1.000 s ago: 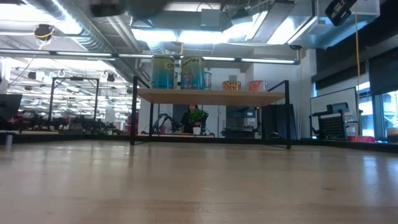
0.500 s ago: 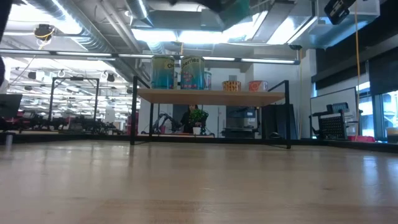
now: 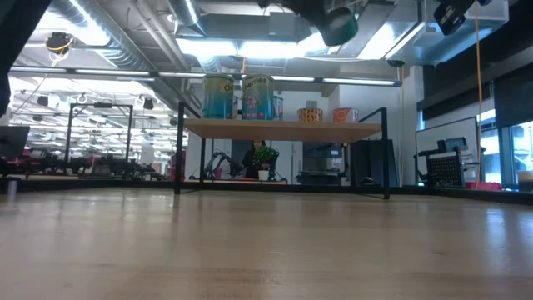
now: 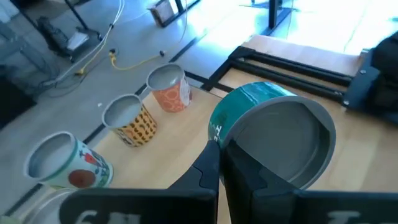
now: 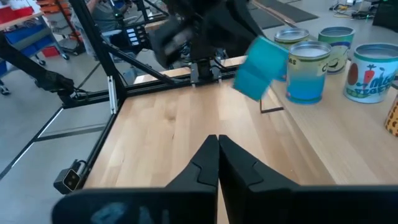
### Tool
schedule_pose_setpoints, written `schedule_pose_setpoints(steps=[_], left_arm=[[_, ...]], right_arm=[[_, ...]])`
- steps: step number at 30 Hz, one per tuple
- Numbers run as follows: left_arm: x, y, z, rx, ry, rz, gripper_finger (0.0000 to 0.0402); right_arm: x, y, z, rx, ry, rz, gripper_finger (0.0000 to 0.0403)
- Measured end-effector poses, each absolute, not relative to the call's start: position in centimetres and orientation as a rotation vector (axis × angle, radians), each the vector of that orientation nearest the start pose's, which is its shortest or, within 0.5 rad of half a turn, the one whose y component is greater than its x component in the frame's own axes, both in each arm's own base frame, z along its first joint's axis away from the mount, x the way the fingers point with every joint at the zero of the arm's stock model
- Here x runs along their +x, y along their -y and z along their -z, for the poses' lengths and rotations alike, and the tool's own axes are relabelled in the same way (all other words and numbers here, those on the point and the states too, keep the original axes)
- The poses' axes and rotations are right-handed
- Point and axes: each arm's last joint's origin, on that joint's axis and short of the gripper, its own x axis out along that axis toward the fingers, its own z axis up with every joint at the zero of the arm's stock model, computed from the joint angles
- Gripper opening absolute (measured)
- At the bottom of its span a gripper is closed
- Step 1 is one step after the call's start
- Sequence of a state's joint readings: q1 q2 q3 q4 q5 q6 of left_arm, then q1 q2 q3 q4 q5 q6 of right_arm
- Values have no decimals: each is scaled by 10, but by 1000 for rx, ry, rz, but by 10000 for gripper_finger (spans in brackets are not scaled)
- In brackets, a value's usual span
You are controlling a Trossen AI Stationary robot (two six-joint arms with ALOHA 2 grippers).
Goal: Pick and place cans onto a shelf
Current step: Put the green tuna can on the shelf
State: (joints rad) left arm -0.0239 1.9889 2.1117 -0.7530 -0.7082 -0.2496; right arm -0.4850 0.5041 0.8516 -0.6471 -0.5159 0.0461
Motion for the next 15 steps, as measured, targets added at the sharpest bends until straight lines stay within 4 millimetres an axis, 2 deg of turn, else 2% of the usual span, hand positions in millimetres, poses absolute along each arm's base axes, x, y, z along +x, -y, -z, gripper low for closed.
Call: schedule_pose_setpoints(steps=[5, 9, 15], left_arm=[[440, -26, -369, -76, -544, -753, 0], [439, -39, -369, -135, -542, -752, 0], [435, -27, -368, -221, -629, -593, 0]], right_arm=[[84, 28, -344, 189, -263, -25, 7], [84, 28, -344, 188, -263, -31, 8], [84, 28, -344, 188, -263, -32, 8]])
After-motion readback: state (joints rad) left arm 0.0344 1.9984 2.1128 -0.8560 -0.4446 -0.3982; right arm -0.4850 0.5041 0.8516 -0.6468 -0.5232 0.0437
